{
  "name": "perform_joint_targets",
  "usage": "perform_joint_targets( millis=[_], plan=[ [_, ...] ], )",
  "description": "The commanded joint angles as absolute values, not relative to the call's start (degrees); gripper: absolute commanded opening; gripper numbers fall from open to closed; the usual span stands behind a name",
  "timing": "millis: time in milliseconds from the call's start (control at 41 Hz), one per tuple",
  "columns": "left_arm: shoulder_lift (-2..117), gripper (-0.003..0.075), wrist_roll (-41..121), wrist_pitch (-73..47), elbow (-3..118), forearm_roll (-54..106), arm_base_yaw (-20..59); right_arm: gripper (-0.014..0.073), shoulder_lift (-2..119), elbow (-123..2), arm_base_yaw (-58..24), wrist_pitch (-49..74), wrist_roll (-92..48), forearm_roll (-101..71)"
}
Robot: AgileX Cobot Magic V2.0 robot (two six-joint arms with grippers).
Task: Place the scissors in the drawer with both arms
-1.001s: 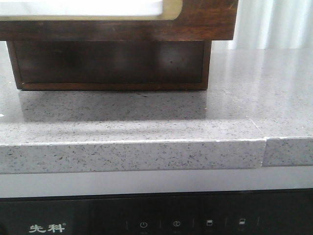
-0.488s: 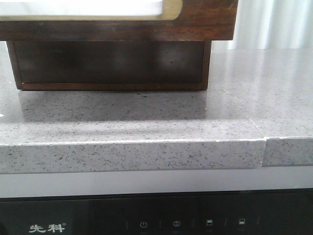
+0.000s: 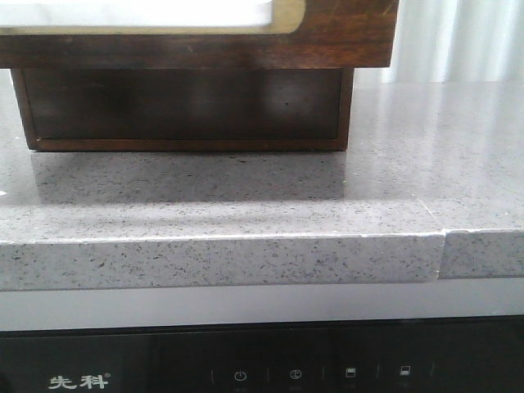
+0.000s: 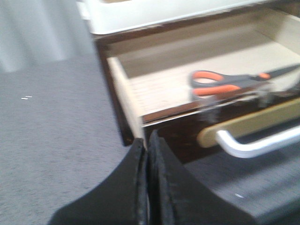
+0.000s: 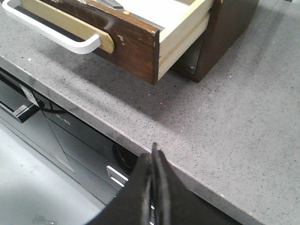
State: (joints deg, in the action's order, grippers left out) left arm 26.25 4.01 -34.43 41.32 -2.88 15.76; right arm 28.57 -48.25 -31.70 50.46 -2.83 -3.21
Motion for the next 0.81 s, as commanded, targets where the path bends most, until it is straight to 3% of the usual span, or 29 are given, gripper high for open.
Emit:
perform_joint_targets(
  millis=[0,415,781],
  plan=[
    [21.66,-0.0020,3.33,-21.35,34.55,-2.92,11.42,-0.0066,28.75,-49.56,-31.54,46.04,-3.04,-2.72],
    [1.39,-0.0020,3.33,-1.54,4.55,-1.91,2.51,-0.0066,28.75,-49.56,-31.54,46.04,-3.04,-2.72],
    [-1.31,-0.0020,3.33,3.02,-1.62,1.02,0.00,-0.0066,28.75,-49.56,-31.54,46.09,-3.04,-2.72]
  ],
)
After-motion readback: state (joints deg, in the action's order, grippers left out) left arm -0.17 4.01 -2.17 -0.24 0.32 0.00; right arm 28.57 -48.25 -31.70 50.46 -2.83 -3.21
